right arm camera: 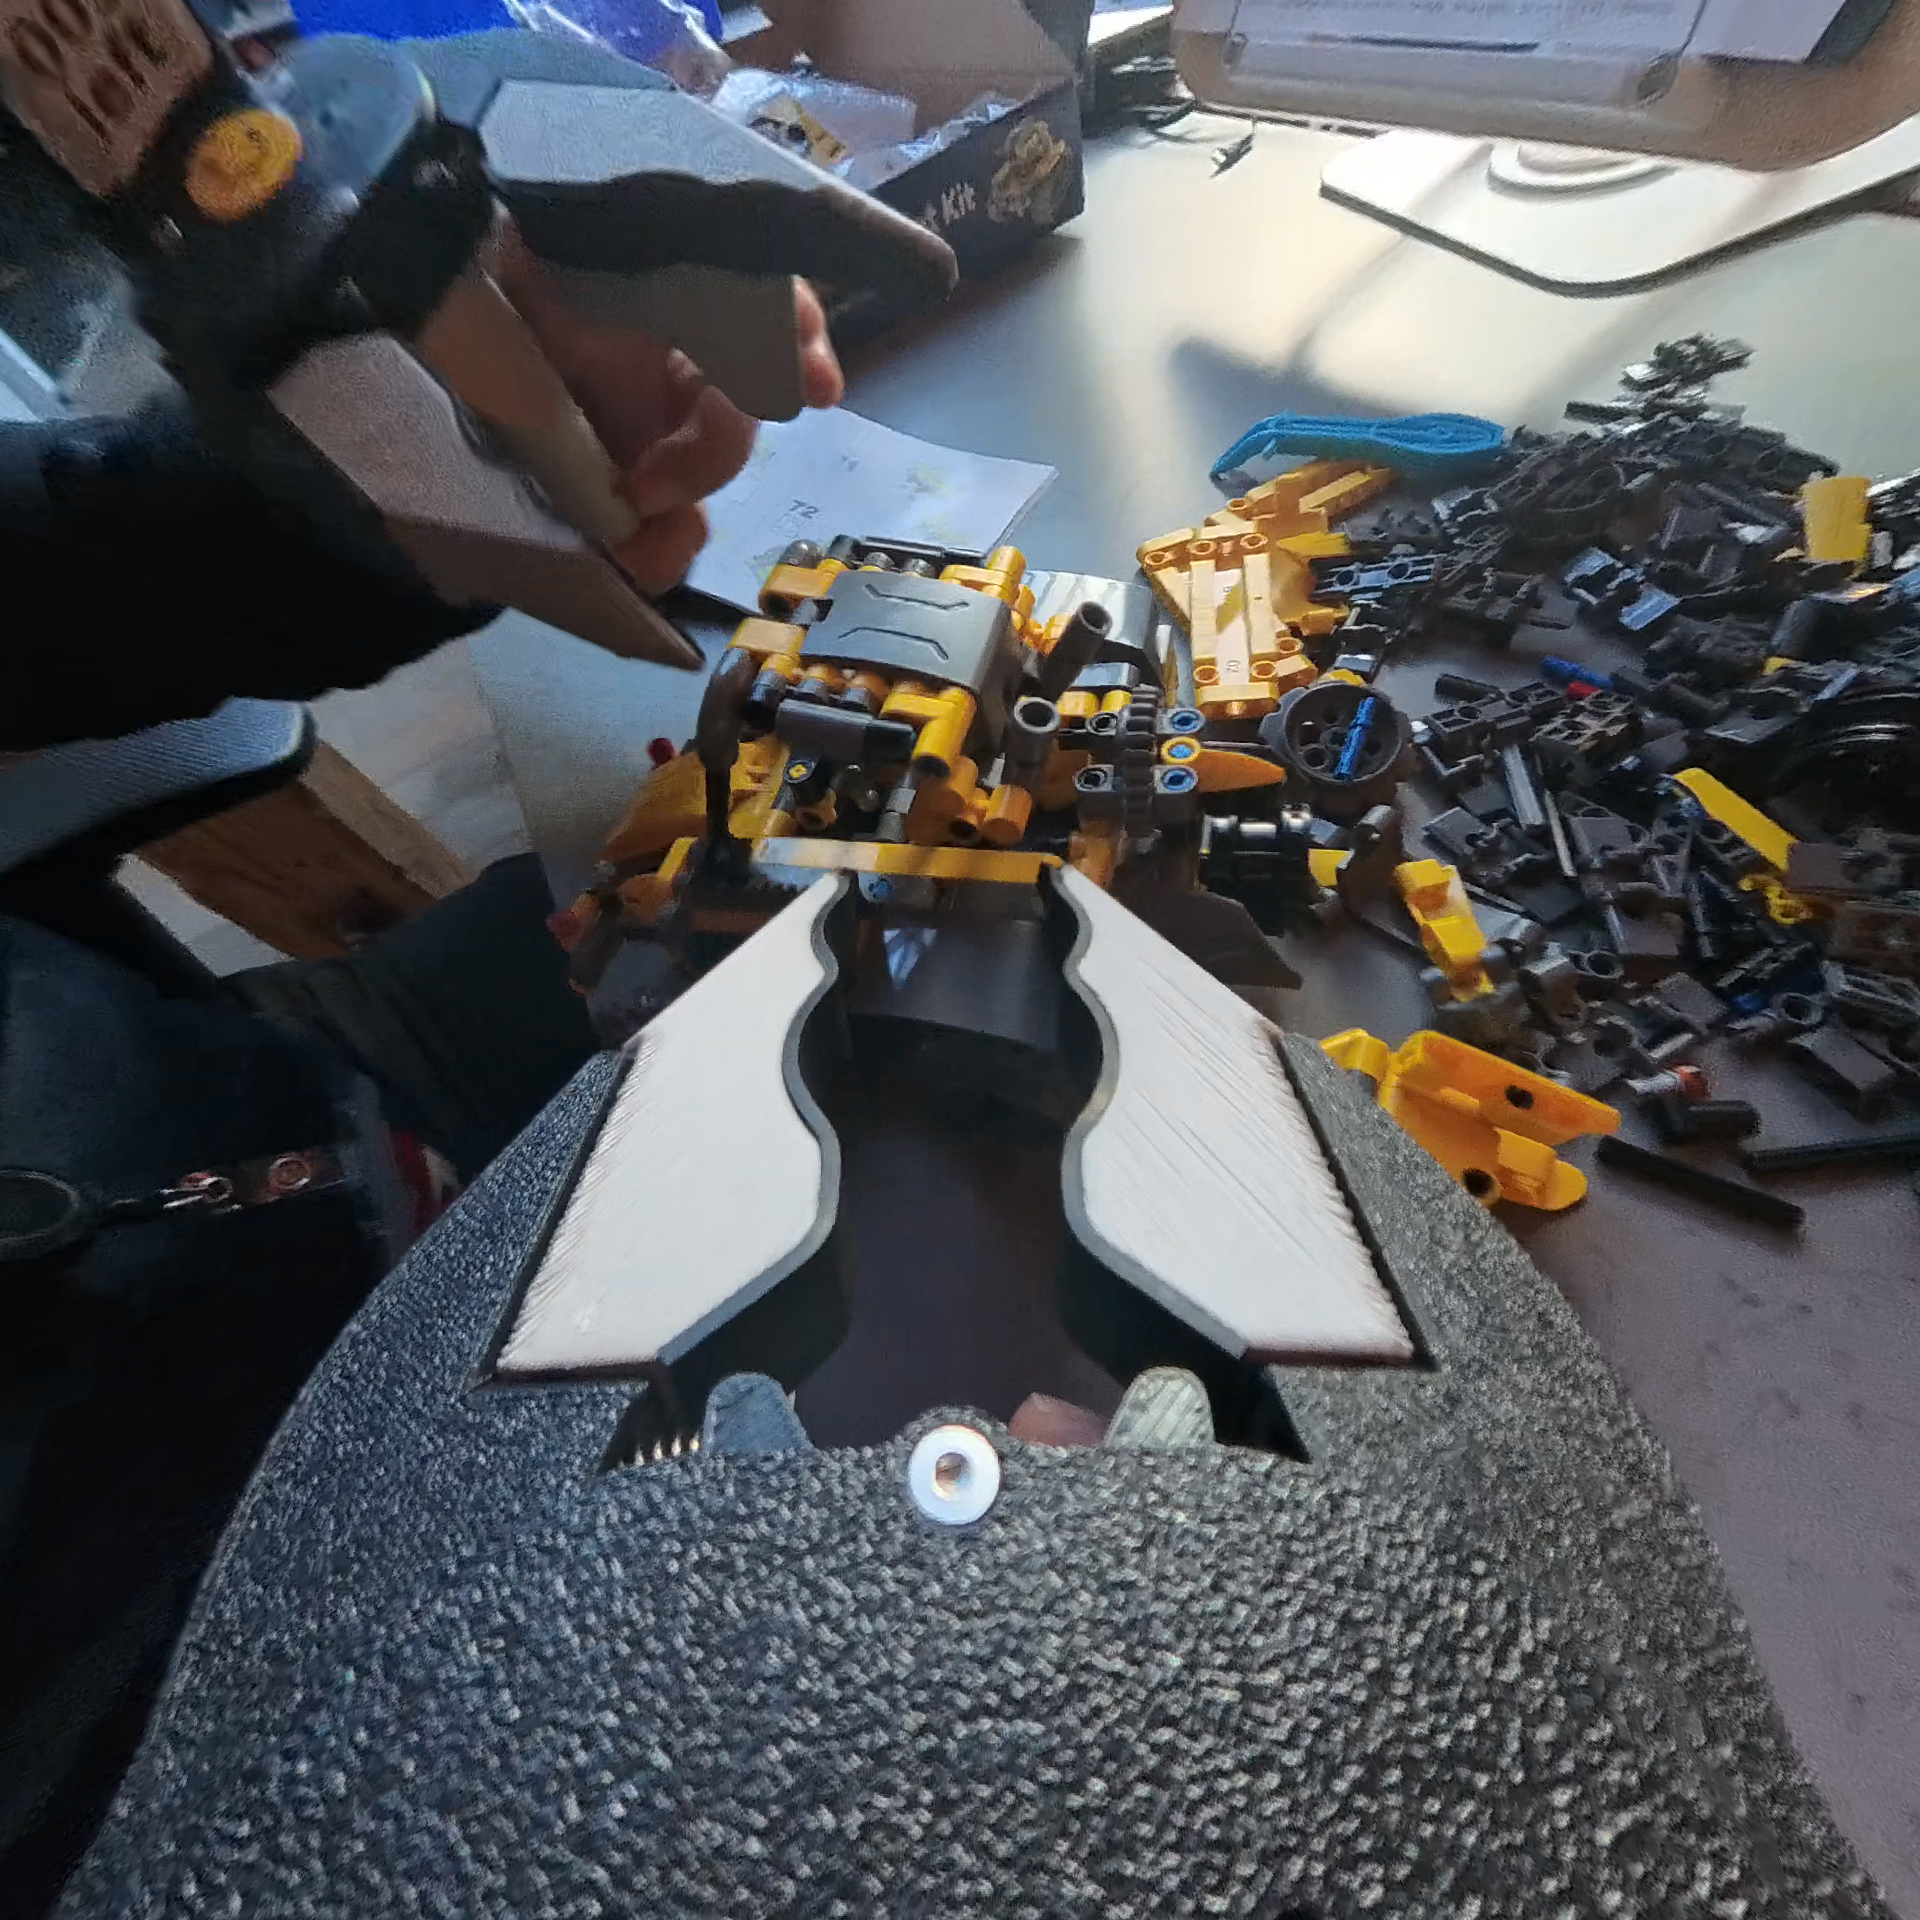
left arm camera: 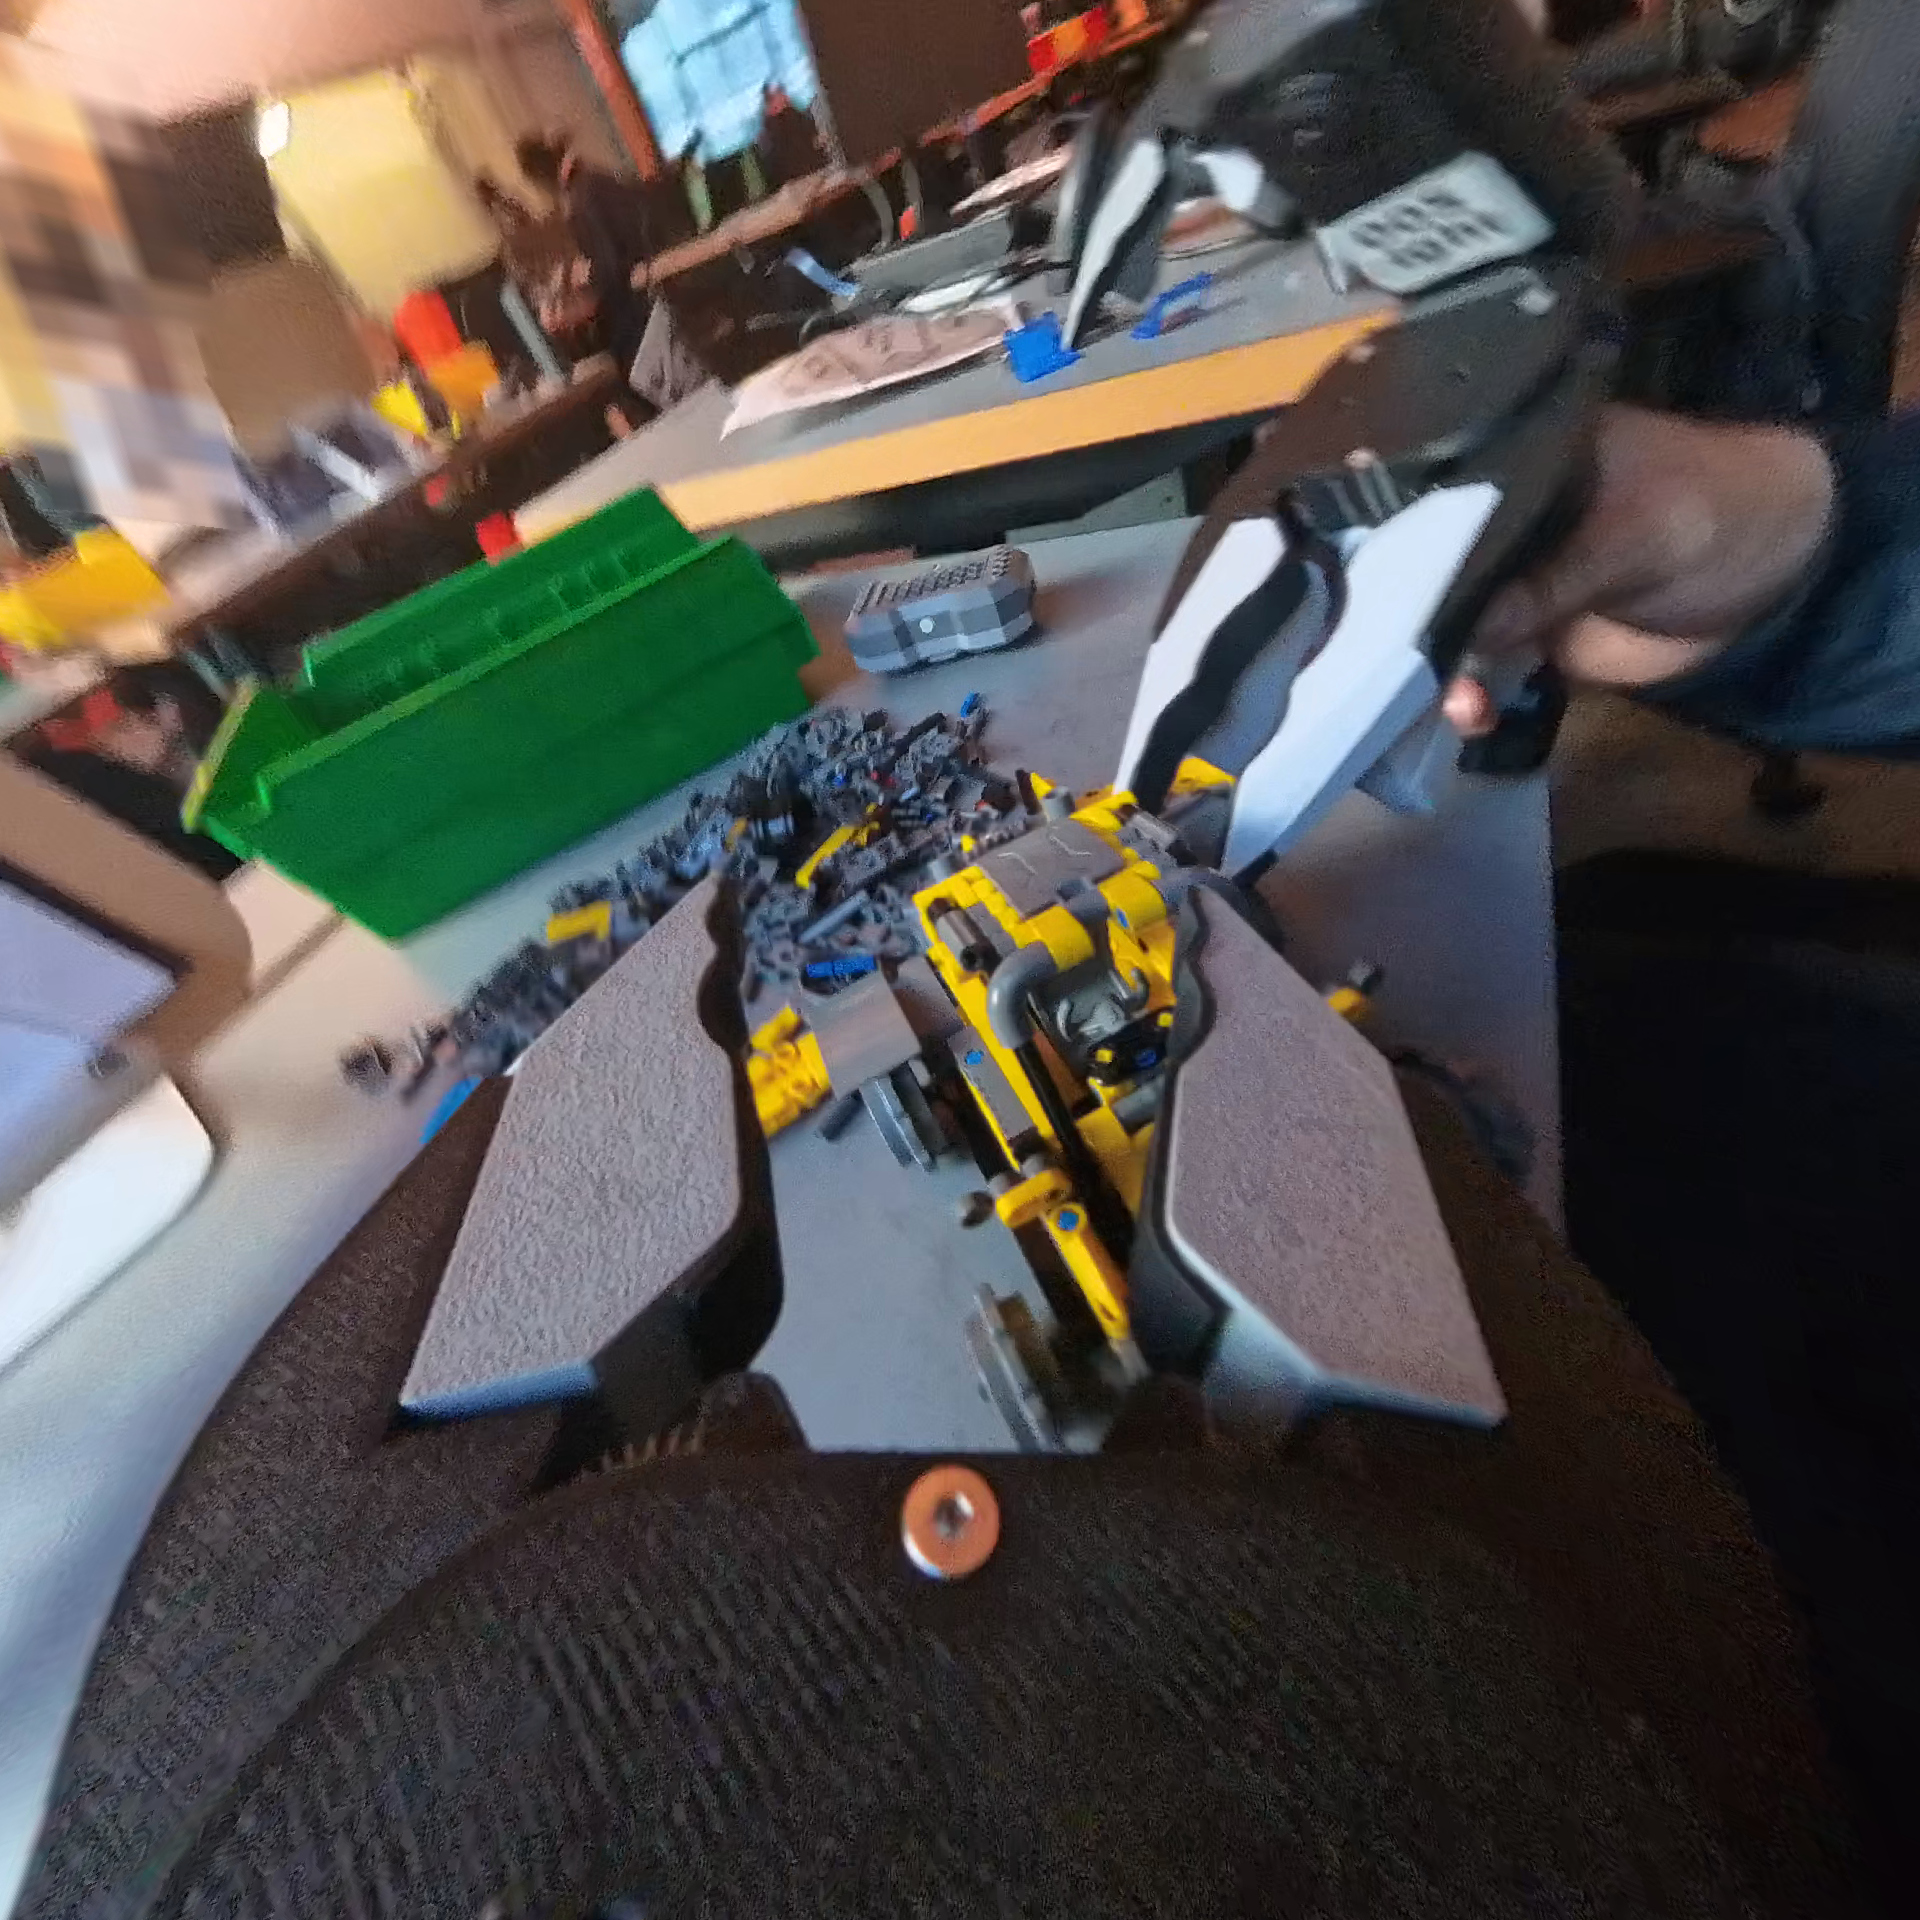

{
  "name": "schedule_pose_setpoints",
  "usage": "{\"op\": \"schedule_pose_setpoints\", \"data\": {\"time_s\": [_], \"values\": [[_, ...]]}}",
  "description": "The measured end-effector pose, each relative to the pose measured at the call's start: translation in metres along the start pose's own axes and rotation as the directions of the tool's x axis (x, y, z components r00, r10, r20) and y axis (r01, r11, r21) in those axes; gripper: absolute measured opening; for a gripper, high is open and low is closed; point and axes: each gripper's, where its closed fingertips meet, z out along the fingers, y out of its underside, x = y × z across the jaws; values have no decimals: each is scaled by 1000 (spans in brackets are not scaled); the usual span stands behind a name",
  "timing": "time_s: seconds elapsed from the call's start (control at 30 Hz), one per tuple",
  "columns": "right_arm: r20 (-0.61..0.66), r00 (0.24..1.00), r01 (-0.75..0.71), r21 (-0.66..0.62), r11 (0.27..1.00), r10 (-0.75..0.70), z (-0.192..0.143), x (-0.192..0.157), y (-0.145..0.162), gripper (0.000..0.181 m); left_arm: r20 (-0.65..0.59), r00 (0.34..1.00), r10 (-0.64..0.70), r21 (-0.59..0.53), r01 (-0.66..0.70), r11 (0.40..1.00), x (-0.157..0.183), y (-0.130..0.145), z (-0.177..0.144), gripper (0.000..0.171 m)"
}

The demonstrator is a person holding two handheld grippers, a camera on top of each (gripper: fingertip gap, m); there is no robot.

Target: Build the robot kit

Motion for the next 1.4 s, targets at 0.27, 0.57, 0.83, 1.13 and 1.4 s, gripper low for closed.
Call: {"op": "schedule_pose_setpoints", "data": {"time_s": [0.27,0.57,0.83,1.13,1.4], "values": [[-56,998,-4,59,998,7,-17,9,-6,36,36,899,-436,-215,433,875,22,16,15,98],[-224,970,-53,194,979,97,-87,52,-15,37,76,972,-224,-289,236,928,22,22,17,62],[-155,978,-99,254,962,142,-94,36,-13,36,-197,968,-158,-260,104,960,27,25,-9,62],[310,899,-365,139,921,310,-15,-53,-25,28,-358,925,-132,-78,111,991,26,24,-24,61],[386,702,-660,38,750,599,-3,-39,-21,29,-399,905,-151,-4,163,987,26,23,-27,61]]}}
